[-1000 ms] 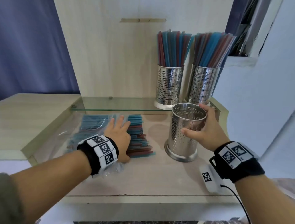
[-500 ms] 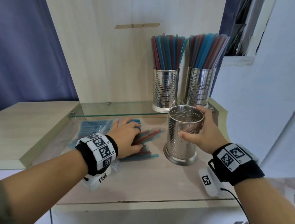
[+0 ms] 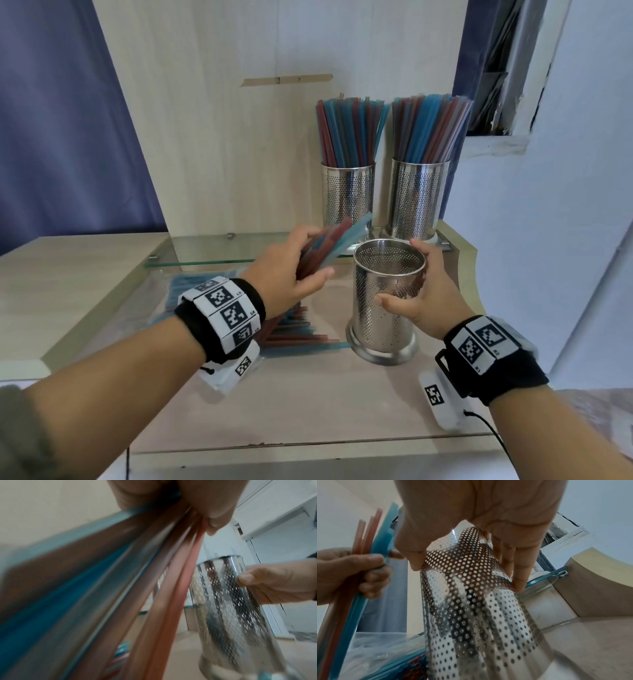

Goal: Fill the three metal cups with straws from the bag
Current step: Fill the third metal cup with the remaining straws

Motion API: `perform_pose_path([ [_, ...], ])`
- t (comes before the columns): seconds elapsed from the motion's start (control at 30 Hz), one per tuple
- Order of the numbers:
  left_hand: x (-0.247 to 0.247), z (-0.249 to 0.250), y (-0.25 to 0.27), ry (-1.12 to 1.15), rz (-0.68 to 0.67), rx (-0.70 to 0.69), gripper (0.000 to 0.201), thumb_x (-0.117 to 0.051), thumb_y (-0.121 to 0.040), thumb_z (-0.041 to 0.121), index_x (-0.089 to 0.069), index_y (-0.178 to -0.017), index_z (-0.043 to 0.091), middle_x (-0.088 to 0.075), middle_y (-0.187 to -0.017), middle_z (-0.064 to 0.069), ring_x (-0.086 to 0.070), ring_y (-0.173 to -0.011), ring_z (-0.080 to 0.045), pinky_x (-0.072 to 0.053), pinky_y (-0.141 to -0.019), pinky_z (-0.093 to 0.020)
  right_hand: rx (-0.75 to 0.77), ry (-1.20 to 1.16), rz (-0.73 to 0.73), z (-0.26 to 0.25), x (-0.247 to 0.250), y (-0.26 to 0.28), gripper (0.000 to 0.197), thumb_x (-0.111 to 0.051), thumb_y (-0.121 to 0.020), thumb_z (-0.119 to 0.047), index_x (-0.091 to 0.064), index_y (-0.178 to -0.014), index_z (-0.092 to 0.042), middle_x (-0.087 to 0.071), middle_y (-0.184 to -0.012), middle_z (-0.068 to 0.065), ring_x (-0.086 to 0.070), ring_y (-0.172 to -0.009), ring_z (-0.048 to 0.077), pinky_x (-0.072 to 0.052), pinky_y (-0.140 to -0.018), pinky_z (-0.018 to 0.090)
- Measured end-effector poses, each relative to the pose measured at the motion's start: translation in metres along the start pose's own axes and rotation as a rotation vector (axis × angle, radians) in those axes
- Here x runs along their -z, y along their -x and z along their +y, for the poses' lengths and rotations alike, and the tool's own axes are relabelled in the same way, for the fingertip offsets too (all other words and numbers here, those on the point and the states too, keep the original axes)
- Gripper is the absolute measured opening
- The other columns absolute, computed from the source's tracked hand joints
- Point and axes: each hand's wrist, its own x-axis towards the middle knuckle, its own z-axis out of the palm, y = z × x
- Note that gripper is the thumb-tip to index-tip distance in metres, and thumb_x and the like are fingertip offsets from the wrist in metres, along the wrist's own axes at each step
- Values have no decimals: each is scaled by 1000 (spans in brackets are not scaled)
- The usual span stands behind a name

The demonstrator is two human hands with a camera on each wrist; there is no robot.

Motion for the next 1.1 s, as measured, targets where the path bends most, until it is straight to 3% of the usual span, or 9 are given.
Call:
perform_pose_path([
  [0.27,42,36,-13,159,383,-136,40,-64,-89,33,-48,-119,13,-51,-76,12,-56,-71,2,-41,-56,-11,-35,14,-21,-8,2,3,104,-89,-64,-19,-22,-144,-18,-48,-123,-14,-50,-120,11,-36,-108,28],
  [0.4,61,56,-16,296,520,-230,32,-64,-91,27,-45,-115,21,-57,-88,24,-58,-80,7,-44,-68,-8,-106,304,-116,-29,9,3,131,-77,-55,-70,-6,-152,-19,-28,-155,7,-26,-145,24,-22,-119,41],
  [0.5,62,62,-16,414,521,-246,28,-62,-91,24,-44,-111,34,-59,-83,29,-60,-72,4,-47,-69,-15,155,537,-13,-77,2,15,130,-52,-59,-89,1,-155,-19,1,-163,6,4,-150,20,-7,-121,43],
  [0.6,59,68,-14,552,502,-251,25,-60,-92,22,-47,-109,33,-59,-83,17,-61,-70,-4,-47,-70,-20,314,267,-152,-125,-24,27,118,-62,-65,-77,-6,-155,-25,-17,-161,-5,-15,-147,5,-19,-119,32],
  [0.73,49,81,-5,765,523,-187,22,-60,-86,35,-50,-102,25,-59,-70,6,-59,-61,-12,-49,-64,-26,305,-203,-198,-136,-64,25,66,-78,-73,-34,-51,-131,-22,-67,-119,-2,-62,-111,8,-50,-97,40],
  [0.83,40,83,7,855,482,-121,26,-58,-82,39,-49,-97,20,-58,-62,6,-58,-61,-14,-50,-66,-26,271,-267,-113,-136,-76,30,11,-68,-72,-20,-61,-80,-22,-64,-69,14,-58,-61,18,-52,-59,41],
  [0.97,55,68,14,653,422,-78,57,-69,-72,46,-43,-119,25,-61,-105,1,-62,-97,-12,-51,-83,-35,203,-259,-72,-123,-87,38,24,-66,-77,-40,-58,-79,-18,-58,-69,21,-57,-60,37,-52,-60,53],
  [1.03,76,63,11,433,524,-165,90,-75,-71,47,-21,-140,26,-44,-135,-4,-50,-122,-15,-49,-93,-39,156,-221,-44,-115,-88,38,22,-69,-81,-35,-60,-82,-16,-61,-67,13,-61,-64,35,-53,-64,52],
  [1.1,98,64,5,123,575,-322,93,-72,-78,45,-12,-145,19,-28,-149,-9,-36,-136,-21,-42,-104,-43,132,-198,-54,-108,-88,39,15,-71,-83,-30,-62,-83,-18,-63,-65,0,-64,-64,28,-56,-68,49],
])
